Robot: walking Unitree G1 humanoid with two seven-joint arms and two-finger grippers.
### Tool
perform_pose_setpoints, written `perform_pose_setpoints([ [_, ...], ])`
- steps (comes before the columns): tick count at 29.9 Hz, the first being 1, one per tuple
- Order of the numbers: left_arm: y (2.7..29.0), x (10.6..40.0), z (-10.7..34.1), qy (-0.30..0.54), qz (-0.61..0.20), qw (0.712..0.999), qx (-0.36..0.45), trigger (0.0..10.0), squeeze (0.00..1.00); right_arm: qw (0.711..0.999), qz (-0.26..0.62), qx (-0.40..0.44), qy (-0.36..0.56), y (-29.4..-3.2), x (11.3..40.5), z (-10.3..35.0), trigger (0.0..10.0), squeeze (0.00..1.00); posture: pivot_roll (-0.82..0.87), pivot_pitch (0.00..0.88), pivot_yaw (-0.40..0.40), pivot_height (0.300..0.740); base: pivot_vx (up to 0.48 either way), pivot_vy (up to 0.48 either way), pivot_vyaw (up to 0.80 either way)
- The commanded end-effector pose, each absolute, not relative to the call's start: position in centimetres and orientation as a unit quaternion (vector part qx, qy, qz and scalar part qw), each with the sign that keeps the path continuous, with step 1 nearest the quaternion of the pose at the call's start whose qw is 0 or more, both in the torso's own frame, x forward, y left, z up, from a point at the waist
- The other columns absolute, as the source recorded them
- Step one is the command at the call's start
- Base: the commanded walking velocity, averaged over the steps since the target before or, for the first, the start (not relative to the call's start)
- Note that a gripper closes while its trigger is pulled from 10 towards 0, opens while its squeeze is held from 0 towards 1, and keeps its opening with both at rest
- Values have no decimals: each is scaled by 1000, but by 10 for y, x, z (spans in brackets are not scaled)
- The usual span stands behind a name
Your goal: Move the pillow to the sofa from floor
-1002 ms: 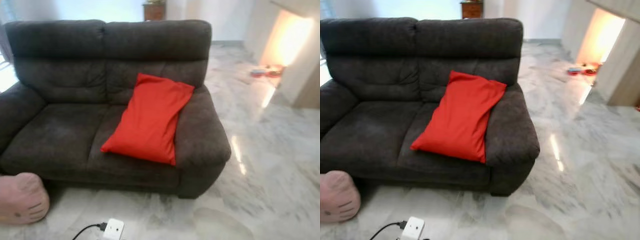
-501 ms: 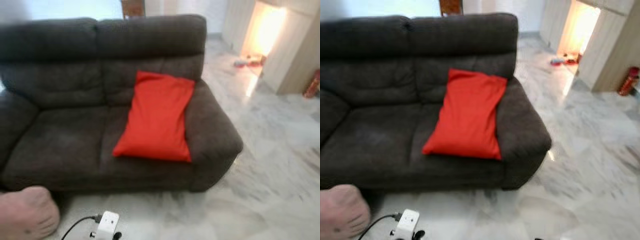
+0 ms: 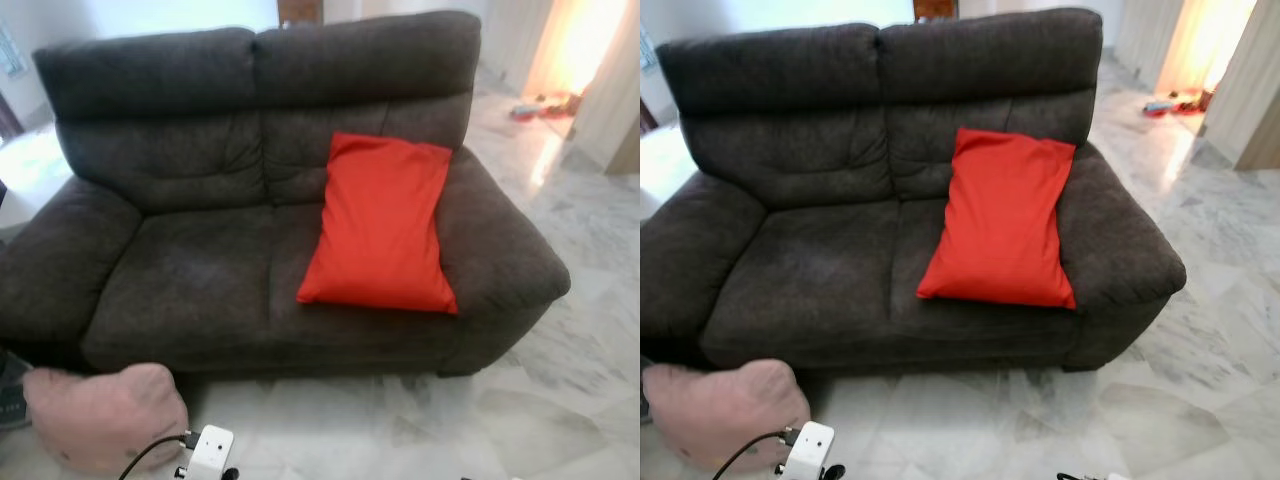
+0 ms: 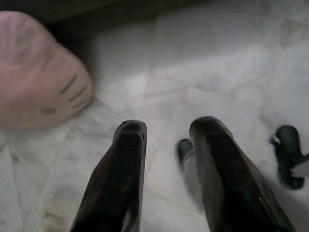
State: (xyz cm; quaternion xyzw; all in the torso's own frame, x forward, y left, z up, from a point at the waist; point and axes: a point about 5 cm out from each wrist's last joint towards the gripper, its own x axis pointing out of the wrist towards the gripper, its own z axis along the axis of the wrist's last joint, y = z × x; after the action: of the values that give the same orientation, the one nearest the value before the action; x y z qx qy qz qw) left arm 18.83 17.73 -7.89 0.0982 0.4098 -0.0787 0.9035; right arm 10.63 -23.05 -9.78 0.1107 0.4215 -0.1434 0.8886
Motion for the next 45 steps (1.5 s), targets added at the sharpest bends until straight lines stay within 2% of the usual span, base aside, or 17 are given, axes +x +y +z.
perform_pose_setpoints([
  [1, 186, 182, -81, 420, -71, 899, 102, 10000, 0, 890, -141, 117, 418, -224, 110, -98, 10000, 0, -6, 0, 23, 738, 0, 480, 0],
  [31, 190, 167, -88, 447, -68, 886, 102, 10000, 0, 891, -125, 105, 424, -223, 110, -98, 10000, 0, -4, 0, 24, 738, 0, 392, 0],
  [39, 195, 161, -90, 457, -64, 881, 103, 10000, 0, 892, -116, 103, 424, -222, 110, -98, 10000, 0, -4, 0, 25, 738, 0, 352, 729],
  [45, 199, 160, -90, 460, -62, 880, 104, 10000, 0, 892, -119, 108, 423, -222, 110, -99, 10000, 0, -2, 0, 25, 738, 0, 346, 0],
])
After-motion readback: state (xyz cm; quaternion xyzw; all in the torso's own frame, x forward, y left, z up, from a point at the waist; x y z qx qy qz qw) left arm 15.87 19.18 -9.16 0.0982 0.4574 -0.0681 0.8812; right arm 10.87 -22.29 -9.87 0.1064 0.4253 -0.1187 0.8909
